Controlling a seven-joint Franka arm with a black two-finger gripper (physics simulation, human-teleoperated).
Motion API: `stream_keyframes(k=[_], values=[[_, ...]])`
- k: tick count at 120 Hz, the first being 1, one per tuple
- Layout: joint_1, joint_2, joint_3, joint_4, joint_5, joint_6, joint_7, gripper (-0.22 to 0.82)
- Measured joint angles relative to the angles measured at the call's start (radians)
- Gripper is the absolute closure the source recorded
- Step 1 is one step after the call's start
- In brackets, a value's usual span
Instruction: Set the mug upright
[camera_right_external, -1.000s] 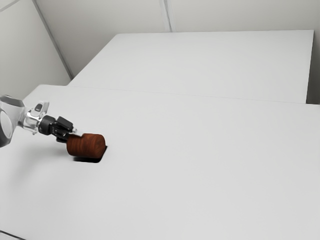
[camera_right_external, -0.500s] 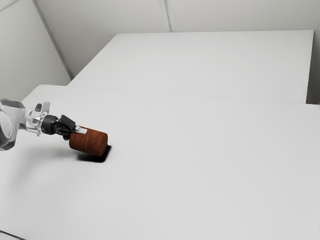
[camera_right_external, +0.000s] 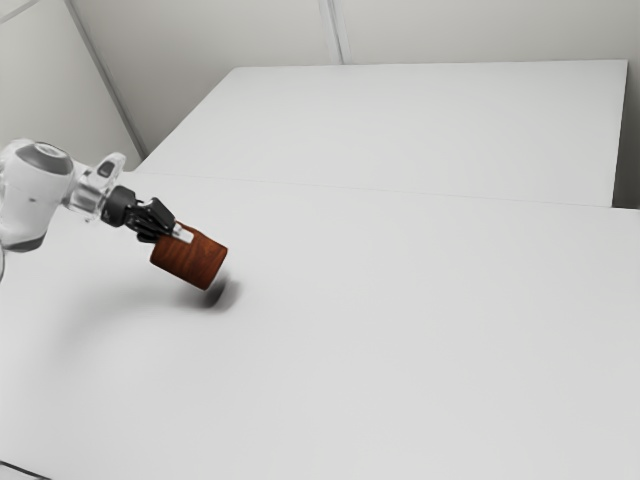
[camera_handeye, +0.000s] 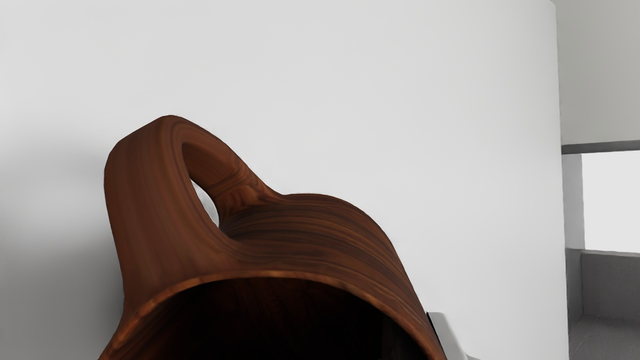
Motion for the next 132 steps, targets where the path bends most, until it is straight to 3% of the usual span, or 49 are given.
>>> stream_keyframes(k=[40, 57, 94, 132], values=[[-0.21, -0.184, -0.012, -0.153, 0.422, 0.29, -0.405, 0.79], [-0.259, -0.189, 0.007, -0.176, 0.512, 0.349, -0.565, 0.78], [-0.422, -0.23, 0.126, -0.258, 0.678, 0.45, -0.844, 0.78], [-0.513, -0.202, 0.152, -0.269, 0.851, 0.511, -1.057, 0.79]])
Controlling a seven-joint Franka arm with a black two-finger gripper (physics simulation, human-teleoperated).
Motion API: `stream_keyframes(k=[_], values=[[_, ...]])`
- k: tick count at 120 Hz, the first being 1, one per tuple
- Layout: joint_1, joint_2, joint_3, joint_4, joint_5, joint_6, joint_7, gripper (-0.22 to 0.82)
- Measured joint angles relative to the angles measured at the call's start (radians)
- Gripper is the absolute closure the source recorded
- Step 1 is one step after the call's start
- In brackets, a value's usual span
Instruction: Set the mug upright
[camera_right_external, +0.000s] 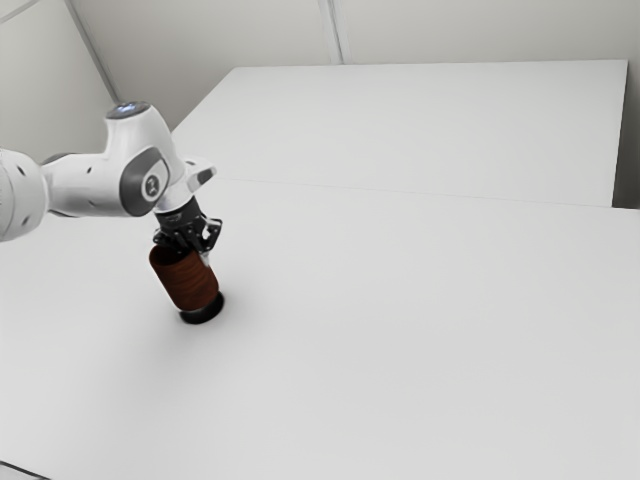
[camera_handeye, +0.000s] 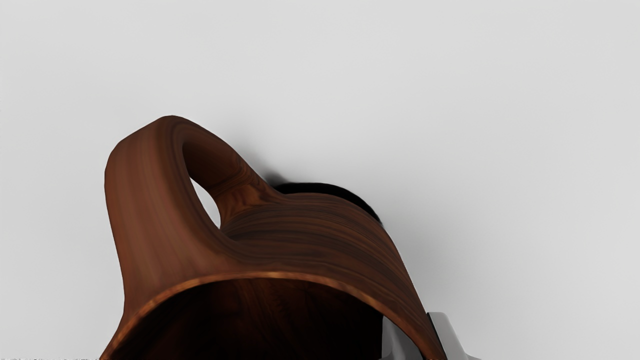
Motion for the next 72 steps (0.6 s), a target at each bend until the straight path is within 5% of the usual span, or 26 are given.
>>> stream_keyframes(k=[72], values=[[-0.026, 0.007, 0.0, -0.078, 0.033, 0.049, -0.294, 0.79]])
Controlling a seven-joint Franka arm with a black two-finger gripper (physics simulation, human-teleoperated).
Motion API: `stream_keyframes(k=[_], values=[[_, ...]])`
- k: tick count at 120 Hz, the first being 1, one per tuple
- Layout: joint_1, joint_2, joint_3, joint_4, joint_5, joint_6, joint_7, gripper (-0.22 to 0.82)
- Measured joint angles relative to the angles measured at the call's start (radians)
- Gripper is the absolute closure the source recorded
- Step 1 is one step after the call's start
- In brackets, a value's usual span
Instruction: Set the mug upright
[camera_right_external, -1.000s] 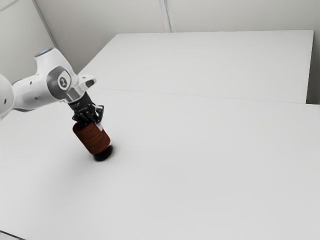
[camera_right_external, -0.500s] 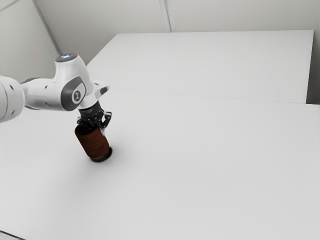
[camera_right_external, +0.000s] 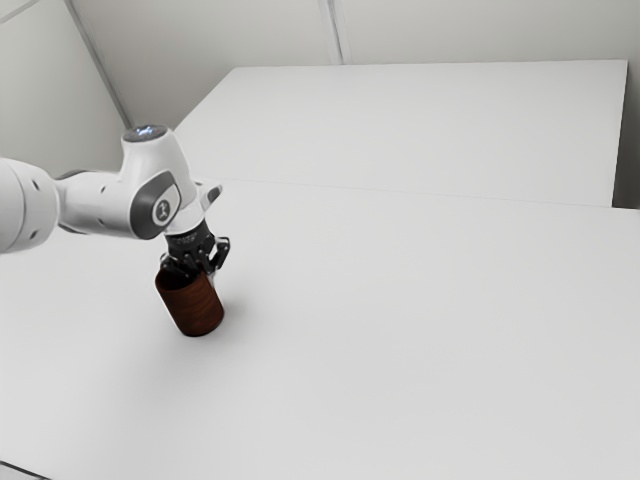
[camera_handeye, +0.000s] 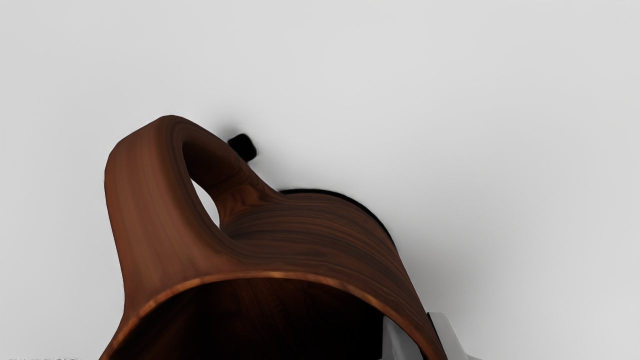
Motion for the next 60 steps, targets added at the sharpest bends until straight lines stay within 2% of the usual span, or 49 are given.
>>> stream_keyframes(k=[20, 29, 43, 60], values=[[0.0, 0.001, 0.0, 0.007, -0.019, 0.001, -0.03, 0.42], [-0.003, 0.0, 0.006, 0.012, -0.022, -0.002, -0.037, 0.3], [0.003, -0.003, 0.015, 0.03, -0.025, -0.02, -0.043, 0.17], [0.002, -0.009, 0.016, 0.053, -0.026, -0.054, -0.047, 0.09]])
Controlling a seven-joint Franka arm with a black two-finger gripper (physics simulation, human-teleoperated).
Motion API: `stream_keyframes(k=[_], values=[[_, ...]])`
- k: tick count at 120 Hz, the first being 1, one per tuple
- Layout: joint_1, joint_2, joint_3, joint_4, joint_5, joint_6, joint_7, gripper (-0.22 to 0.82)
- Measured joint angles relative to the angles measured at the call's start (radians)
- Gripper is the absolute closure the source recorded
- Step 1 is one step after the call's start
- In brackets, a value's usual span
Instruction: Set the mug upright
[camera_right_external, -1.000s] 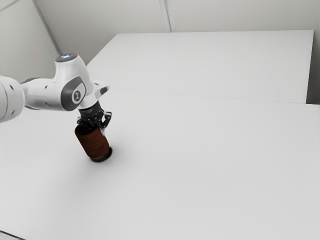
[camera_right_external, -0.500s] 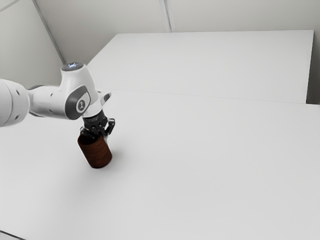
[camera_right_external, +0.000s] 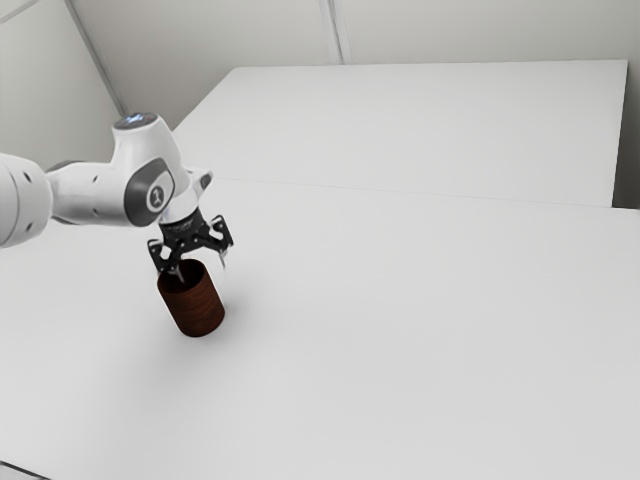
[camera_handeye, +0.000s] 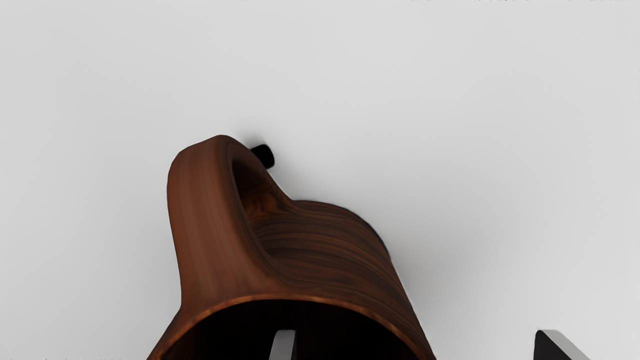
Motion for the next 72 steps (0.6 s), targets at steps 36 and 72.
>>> stream_keyframes(k=[36, 72], values=[[-0.002, -0.057, 0.0, 0.128, -0.001, -0.124, 0.027, 0.02], [0.003, -0.053, 0.0, 0.454, 0.018, -0.358, 0.246, 0.01]])
